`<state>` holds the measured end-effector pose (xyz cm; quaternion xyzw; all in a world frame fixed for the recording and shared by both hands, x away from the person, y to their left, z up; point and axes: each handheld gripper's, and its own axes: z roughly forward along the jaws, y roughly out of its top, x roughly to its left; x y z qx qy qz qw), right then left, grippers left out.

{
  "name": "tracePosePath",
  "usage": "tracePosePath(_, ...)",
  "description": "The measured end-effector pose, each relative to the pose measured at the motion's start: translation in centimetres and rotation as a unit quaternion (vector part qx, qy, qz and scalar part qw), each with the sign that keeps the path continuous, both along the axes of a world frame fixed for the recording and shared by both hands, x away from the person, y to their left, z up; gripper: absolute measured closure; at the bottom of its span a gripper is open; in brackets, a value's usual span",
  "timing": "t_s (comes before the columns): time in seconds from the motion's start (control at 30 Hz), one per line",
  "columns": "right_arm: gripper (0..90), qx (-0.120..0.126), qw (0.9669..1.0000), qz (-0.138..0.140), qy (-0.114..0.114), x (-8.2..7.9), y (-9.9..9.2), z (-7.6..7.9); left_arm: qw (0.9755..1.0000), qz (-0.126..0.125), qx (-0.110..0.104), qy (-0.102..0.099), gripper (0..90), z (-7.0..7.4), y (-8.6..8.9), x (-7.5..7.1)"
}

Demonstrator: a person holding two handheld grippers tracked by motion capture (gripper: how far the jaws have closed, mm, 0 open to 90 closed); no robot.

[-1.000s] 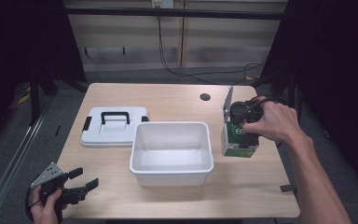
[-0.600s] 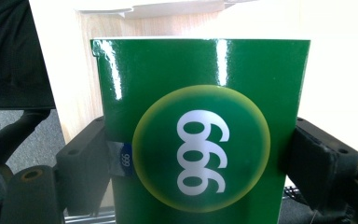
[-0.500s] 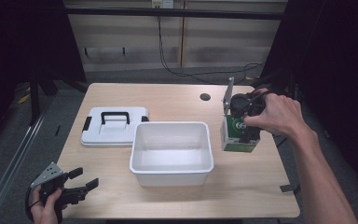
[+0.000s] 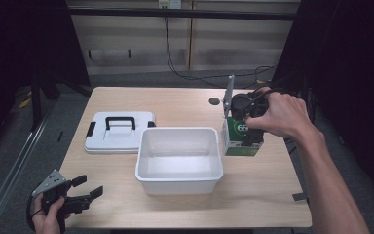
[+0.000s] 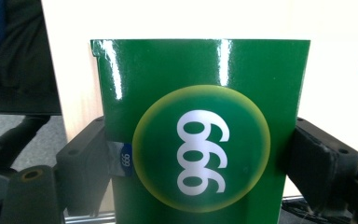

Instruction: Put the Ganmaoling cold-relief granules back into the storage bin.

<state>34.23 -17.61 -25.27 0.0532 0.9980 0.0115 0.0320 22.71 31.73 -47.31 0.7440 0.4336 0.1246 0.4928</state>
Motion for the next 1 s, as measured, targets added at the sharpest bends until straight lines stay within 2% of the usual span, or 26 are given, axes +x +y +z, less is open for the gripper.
tracePosePath(0.27, 16.3, 0.006, 1.0, 0.005, 0.004, 0.4, 1.9, 0.7, 1.0, 0.0, 0.002, -0.002, 15.8, 0.0, 0.0, 0.0)
tracePosePath(0.53, 16.3, 0.002, 0.9997, 0.021, 0.015, 1.0, 4.3, -0.1, 1.0, 0.0, -0.001, 0.0, 15.8, 0.0, 0.1, 0.0)
tracePosePath(0.77, 16.3, 0.002, 0.9994, 0.03, 0.015, 1.4, 6.0, -0.3, 1.0, 0.001, -0.002, -0.001, 15.8, 0.0, 0.0, 0.0)
tracePosePath(1.0, 16.3, 0.001, 0.999, 0.036, 0.026, 1.9, 7.1, -0.9, 1.0, -0.002, 0.0, -0.001, 15.8, 0.0, 0.1, 0.0)
